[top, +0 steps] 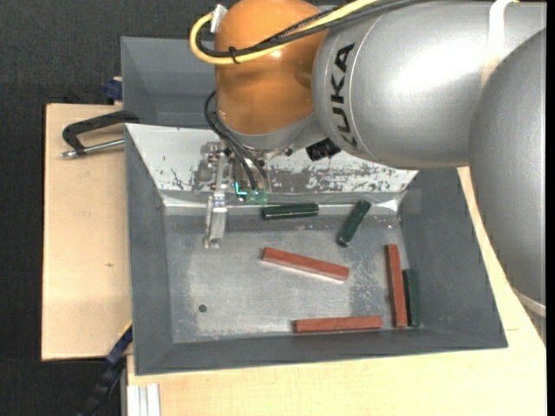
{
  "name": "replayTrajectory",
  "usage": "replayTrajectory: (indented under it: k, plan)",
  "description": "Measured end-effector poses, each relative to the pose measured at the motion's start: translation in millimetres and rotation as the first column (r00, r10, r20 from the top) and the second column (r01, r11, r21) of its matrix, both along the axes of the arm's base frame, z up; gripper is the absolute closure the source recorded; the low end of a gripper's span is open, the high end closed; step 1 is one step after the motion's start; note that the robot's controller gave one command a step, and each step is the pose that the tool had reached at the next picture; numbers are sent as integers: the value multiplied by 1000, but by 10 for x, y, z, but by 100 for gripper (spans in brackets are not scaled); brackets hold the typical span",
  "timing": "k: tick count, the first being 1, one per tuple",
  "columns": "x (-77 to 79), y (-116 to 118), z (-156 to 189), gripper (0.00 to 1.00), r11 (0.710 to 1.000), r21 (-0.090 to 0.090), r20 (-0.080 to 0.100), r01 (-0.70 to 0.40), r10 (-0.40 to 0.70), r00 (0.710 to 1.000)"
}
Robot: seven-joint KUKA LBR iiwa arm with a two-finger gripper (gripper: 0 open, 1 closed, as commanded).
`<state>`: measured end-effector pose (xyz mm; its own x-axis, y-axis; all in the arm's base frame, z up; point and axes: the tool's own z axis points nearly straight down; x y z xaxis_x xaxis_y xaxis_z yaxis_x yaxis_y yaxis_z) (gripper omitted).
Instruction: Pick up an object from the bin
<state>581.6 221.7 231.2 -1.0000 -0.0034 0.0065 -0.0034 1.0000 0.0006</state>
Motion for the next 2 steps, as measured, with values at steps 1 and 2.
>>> replayTrajectory:
  k: [1, 2]
  plan:
    - [19, -11, 52, 0, 1000, 2, 9, 3, -3, 1000]
    - [35, -132, -304, 0, 996, 2, 13, -84, 84, 996]
